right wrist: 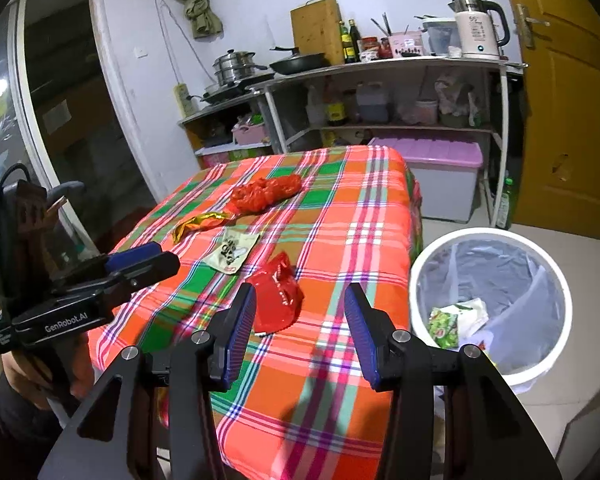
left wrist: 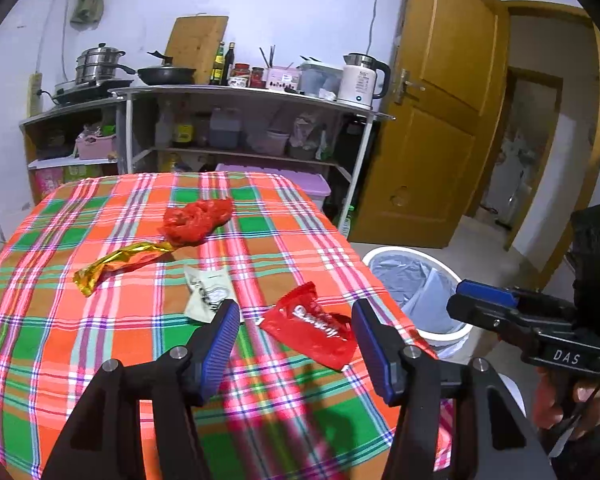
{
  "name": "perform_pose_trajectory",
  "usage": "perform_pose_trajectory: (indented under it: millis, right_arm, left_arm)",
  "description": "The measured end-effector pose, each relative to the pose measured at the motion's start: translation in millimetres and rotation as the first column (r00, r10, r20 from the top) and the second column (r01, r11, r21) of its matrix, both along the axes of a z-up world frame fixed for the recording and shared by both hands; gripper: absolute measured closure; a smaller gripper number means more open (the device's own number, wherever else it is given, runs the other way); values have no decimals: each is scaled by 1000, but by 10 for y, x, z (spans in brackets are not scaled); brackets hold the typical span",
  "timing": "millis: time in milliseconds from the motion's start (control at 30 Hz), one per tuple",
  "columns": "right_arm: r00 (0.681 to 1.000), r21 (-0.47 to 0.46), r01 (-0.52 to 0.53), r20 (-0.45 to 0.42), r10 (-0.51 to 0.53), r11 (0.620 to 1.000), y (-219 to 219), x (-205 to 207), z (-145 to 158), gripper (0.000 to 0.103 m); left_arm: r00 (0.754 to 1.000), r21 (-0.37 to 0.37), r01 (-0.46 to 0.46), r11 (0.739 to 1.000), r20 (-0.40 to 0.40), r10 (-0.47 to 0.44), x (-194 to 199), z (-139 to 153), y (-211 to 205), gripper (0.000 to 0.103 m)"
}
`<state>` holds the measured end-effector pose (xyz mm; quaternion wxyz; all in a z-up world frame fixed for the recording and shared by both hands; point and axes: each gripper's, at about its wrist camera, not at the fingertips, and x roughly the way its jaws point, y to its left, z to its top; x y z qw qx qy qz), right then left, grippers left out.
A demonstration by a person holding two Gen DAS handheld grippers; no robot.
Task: Collect trash
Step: 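Grasp the white printed paper packet with the left gripper while the right grasps the red wrapper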
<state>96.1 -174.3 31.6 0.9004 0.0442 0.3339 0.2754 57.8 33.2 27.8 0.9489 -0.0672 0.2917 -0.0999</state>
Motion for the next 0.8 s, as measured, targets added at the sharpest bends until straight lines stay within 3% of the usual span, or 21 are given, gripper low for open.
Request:
perform_pose_trajectory:
  millis: [367, 800]
  right_arm:
    - [998, -34, -51, -45, 49, 998, 326, 237, -181, 56]
    - [987, -81, -102, -134, 91, 991, 666, 603, -530, 56]
  left_arm:
    - [997, -1, -79, 997, -18, 79, 104, -99, 309, 45]
    - [985, -1, -142, 990, -97, 141, 485, -388, 622, 51]
